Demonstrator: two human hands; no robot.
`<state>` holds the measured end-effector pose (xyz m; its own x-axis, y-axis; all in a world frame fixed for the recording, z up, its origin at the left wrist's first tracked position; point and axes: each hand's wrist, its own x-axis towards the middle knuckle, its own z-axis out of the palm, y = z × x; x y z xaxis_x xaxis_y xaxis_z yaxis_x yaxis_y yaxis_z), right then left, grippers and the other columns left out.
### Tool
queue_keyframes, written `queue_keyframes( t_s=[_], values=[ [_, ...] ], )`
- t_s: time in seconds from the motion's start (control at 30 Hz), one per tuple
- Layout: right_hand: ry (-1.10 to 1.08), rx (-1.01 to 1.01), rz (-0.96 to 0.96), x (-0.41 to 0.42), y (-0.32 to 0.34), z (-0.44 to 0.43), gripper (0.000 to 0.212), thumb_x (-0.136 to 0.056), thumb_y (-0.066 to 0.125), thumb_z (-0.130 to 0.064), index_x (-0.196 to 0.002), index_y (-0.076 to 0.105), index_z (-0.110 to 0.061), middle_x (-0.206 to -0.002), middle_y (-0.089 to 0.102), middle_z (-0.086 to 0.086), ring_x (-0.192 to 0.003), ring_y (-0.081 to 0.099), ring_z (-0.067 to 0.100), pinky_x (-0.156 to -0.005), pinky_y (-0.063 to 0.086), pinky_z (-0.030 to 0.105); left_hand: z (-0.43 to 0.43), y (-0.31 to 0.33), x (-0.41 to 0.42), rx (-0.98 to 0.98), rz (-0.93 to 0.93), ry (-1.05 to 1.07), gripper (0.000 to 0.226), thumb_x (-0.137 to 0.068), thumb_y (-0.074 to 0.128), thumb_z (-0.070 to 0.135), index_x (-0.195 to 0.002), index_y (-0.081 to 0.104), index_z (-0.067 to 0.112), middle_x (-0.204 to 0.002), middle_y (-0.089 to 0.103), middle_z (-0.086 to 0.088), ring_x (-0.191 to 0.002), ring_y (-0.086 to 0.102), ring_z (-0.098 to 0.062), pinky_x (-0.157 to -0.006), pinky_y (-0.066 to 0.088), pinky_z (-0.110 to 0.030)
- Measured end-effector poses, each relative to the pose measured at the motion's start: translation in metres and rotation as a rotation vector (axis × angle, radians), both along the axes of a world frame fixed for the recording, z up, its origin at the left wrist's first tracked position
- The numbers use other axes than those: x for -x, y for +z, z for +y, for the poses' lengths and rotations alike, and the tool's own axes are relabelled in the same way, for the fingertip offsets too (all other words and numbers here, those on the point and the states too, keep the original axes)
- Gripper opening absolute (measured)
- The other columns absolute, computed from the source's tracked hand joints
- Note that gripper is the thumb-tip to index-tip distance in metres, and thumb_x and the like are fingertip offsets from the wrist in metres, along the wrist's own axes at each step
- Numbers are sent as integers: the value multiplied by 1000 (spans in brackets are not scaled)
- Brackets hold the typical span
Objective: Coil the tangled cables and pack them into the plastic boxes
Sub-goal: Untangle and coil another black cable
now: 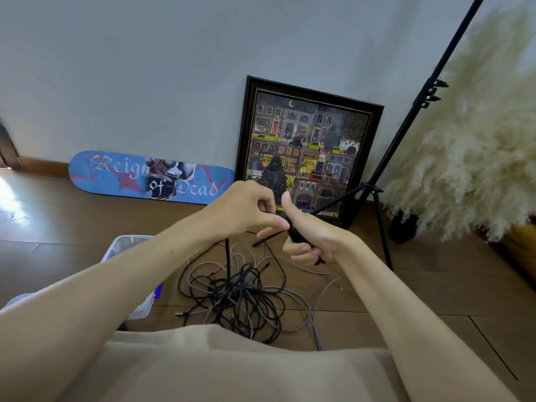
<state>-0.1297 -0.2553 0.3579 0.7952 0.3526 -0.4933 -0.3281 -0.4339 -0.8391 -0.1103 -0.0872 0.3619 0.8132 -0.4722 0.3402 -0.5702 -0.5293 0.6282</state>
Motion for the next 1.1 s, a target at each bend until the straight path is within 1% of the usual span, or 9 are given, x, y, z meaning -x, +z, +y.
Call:
queue_keyframes(
  t_s=[0.1,0.17,0.27,0.4,0.5,0.67,0.9,1.03,1.1],
  values=[
    [116,-171,108,-1,6,-4,119,-73,0,-87,-129,53,3,-39,21,-4,-28,17,4,-33,14,14,3,4,-4,77,159,-74,22,-70,80,32,-66,64,17,-46,47,12,-46,39,-1,-48,29,-12],
    [174,-197,162,-1,8,-6,115,-75,7,-87,-123,54,7,-38,22,-6,-27,17,3,-34,12,14,5,5,-5,129,248,-135,16,-74,78,24,-71,66,15,-48,50,14,-49,41,0,-50,32,-11],
    [249,-258,209,1,9,-10,77,-84,36,-71,-105,63,-2,-36,26,-10,-26,20,0,-32,12,14,8,5,-9,204,309,-176,11,-78,75,19,-75,67,12,-56,52,10,-54,43,0,-54,34,-12],
    [317,-506,318,1,10,-15,35,-87,63,-39,-91,66,-4,-36,35,-10,-25,26,-1,-29,17,14,14,-1,-14,327,419,-165,20,-68,76,38,-76,68,20,-67,56,1,-60,46,-6,-56,37,-15],
    [374,-745,440,0,11,-17,28,-96,55,-25,-91,63,2,-38,39,-5,-27,26,5,-31,22,15,14,-7,-15,546,565,-195,23,-69,78,29,-87,69,17,-68,55,-1,-59,44,-9,-57,37,-17],
    [351,-1018,444,4,17,-17,32,-102,35,-17,-97,54,8,-39,23,-1,-29,19,7,-35,18,20,0,-16,-11,791,754,-212,19,-78,62,16,-92,73,12,-67,58,1,-55,44,-7,-56,33,-19],
    [283,-1081,304,11,22,-28,39,-103,32,-23,-99,55,9,-38,23,-2,-28,21,7,-34,19,18,-15,-19,0,788,808,-203,23,-95,51,16,-111,67,13,-67,53,4,-55,41,-6,-53,32,-17],
    [243,-1153,261,9,23,-28,40,-103,31,-24,-99,54,8,-38,24,-1,-28,22,8,-35,21,19,-24,-20,6,708,720,-138,25,-100,44,19,-111,67,19,-65,49,3,-51,41,-6,-52,32,-20],
    [203,-1217,251,6,19,-28,41,-103,31,-24,-101,54,9,-38,29,2,-27,24,11,-35,24,21,-27,-25,7,578,628,-96,29,-102,40,22,-121,62,18,-62,49,2,-49,43,-8,-50,36,-20]
  ],
)
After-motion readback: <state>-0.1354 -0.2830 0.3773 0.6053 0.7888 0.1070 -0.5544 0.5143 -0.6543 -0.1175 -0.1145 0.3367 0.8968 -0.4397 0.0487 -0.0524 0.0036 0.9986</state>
